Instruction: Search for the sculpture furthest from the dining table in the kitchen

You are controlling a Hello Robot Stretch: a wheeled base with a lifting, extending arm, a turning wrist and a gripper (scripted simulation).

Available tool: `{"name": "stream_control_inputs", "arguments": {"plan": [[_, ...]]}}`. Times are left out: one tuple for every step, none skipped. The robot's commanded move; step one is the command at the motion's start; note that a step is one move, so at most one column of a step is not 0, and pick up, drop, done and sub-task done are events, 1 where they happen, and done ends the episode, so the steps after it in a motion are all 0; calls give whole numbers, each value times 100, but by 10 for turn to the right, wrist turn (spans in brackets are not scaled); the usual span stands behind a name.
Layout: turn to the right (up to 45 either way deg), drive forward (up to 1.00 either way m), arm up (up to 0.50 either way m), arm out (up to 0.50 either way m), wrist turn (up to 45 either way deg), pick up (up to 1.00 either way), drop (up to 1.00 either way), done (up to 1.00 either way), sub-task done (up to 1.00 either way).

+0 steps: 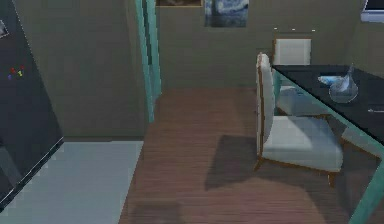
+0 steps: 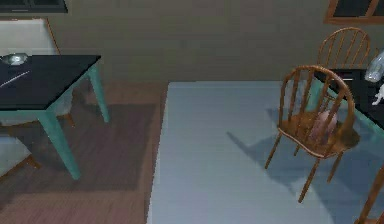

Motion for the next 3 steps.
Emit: {"name": "stream_control_inputs", "arguments": {"plan": [[-450, 0, 0, 0, 0, 0, 0, 0, 0], [-450, 0, 0, 0, 0, 0, 0, 0, 0], [-450, 0, 0, 0, 0, 0, 0, 0, 0]]}}
